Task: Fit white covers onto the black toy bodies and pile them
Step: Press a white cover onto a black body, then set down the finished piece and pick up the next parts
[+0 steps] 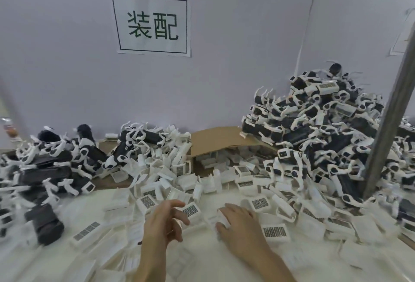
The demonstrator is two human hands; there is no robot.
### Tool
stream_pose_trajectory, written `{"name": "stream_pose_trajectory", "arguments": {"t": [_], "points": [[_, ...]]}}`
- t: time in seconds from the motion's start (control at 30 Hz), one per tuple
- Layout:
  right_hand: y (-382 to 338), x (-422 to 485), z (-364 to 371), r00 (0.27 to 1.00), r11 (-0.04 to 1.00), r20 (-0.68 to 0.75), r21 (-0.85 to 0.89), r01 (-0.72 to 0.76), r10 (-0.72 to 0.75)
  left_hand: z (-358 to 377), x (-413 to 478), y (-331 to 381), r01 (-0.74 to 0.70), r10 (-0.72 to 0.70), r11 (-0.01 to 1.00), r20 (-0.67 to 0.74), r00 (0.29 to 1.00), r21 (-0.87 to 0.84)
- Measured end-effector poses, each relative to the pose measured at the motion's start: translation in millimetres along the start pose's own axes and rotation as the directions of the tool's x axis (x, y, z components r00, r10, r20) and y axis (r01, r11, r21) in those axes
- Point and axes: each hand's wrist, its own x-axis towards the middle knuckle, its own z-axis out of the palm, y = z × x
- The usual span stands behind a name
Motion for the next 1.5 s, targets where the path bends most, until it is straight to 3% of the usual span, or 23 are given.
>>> {"name": "stream_pose_trajectory", "arguments": {"t": [0.33, 0.6, 0.7, 0.77, 0.83, 0.9, 0.97, 1.07, 1.2, 1.27, 1.33, 1.4, 1.5], "points": [[-6, -4, -16, 0.978, 0.957, -0.186, 0.288, -0.041, 0.098, -5, -13, 4, -0.107, 0.103, 0.992, 0.06, 0.993, 0.065], [-5, 0, -18, 0.954, 0.858, -0.258, 0.514, 0.002, 0.152, -31, 8, 30, -0.067, 0.048, 0.915, 0.059, 0.997, 0.398], [-9, -1, -20, 0.954, 0.848, -0.261, 0.53, 0.016, 0.145, -64, 26, 46, -0.105, 0.11, 0.73, 0.036, 0.993, 0.676], [-11, -2, -21, 0.955, 0.842, -0.258, 0.539, 0.019, 0.144, -93, 37, 59, -0.042, 0.283, 0.455, -0.101, 0.954, 0.889], [-13, -3, -22, 0.958, 0.832, -0.249, 0.554, 0.018, 0.145, -128, 44, 68, 0.176, 0.412, 0.159, -0.227, 0.883, 0.971], [-15, -4, -22, 0.961, 0.82, -0.237, 0.572, 0.019, 0.143, -160, 47, 72, 0.321, 0.357, 0.003, -0.301, 0.884, 0.947], [-16, -4, -21, 0.966, 0.817, -0.22, 0.577, 0.017, 0.136, -180, 45, 67, 0.354, 0.259, -0.042, -0.332, 0.907, 0.934], [-16, -4, -18, 0.971, 0.832, -0.216, 0.554, 0.039, 0.099, -193, 42, 61, 0.291, 0.343, 0.06, -0.293, 0.893, 0.955], [-16, -5, -18, 0.969, 0.849, -0.235, 0.525, 0.056, 0.082, -180, 37, 73, 0.191, 0.35, 0.348, -0.316, 0.882, 0.918], [-17, -6, -18, 0.961, 0.864, -0.269, 0.497, 0.078, 0.068, -159, 33, 81, 0.058, 0.366, 0.502, -0.272, 0.89, 0.863], [-17, -5, -18, 0.962, 0.867, -0.269, 0.49, 0.091, 0.051, -130, 29, 87, -0.11, 0.333, 0.729, -0.209, 0.92, 0.676], [-18, -6, -18, 0.965, 0.857, -0.258, 0.504, 0.105, 0.034, -102, 25, 88, -0.123, 0.186, 0.916, -0.132, 0.974, 0.382], [-19, -9, -20, 0.96, 0.841, -0.281, 0.517, 0.156, -0.005, -69, 20, 71, 0.027, -0.028, 1.0, 0.066, 0.997, 0.011]]}}
